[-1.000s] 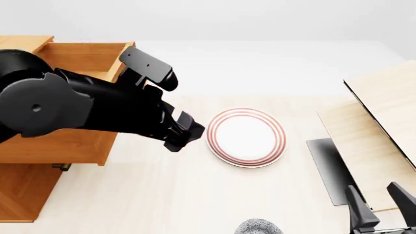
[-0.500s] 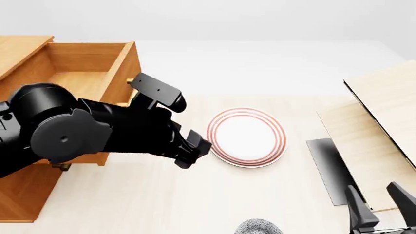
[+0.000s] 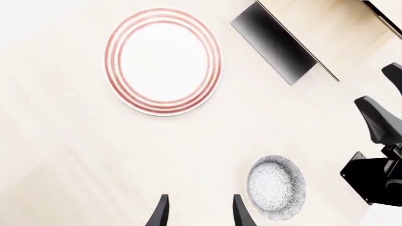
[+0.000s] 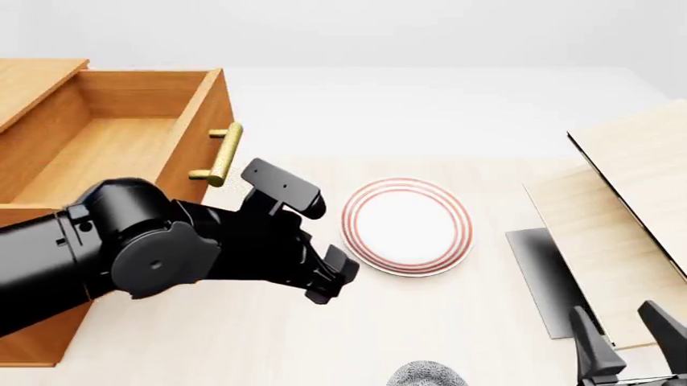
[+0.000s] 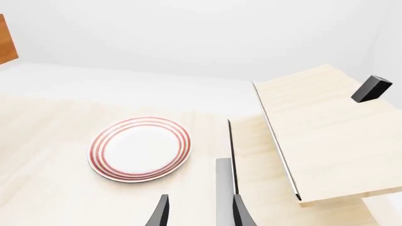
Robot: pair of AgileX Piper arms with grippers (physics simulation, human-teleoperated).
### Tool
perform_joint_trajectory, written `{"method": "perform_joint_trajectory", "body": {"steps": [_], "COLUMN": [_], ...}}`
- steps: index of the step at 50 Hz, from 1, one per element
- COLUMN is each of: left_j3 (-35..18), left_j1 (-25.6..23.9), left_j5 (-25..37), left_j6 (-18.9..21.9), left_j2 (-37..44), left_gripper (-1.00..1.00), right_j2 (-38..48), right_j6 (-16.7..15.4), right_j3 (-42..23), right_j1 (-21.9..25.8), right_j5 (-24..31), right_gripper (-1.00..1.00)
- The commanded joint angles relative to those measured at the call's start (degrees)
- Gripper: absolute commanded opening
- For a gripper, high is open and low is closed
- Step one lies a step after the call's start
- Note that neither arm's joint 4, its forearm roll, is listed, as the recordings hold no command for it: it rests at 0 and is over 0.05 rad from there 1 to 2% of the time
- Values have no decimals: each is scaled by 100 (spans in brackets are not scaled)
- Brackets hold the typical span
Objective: Open the top drawer of the cabinet and put the bowl in it.
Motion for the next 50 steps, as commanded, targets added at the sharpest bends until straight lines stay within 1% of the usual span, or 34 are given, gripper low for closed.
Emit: {"method": "perform_joint_trajectory", "body": {"steps": [1,20,29,33,35,40,42,44,45,50], "left_j3": [72,35,-33,-63,-154,-151,-239,-207,-204,-170], "left_j1": [-167,-362,-553,-606,-712,-742,-859,-853,-888,-951], "left_j5": [-243,-480,-661,-699,-715,-750,-763,-793,-791,-883], "left_j6": [-127,-225,-426,-455,-525,-554,-648,-665,-763,-825], "left_j2": [260,668,992,1106,1244,1348,1511,1524,1603,1783], "left_gripper": [100,100,100,100,100,100,100,100,100,100], "right_j2": [1,13,-6,-11,-7,2,14,18,27,35], "right_j6": [-8,-13,-19,-20,-21,-21,-22,-25,-23,-26], "right_j3": [2,2,2,2,2,2,2,2,2,2], "right_j1": [2,7,10,11,11,13,14,15,15,17], "right_j5": [-3,-2,20,27,25,21,11,5,0,-5], "right_gripper": [100,100,100,100,100,100,100,100,100,100]}}
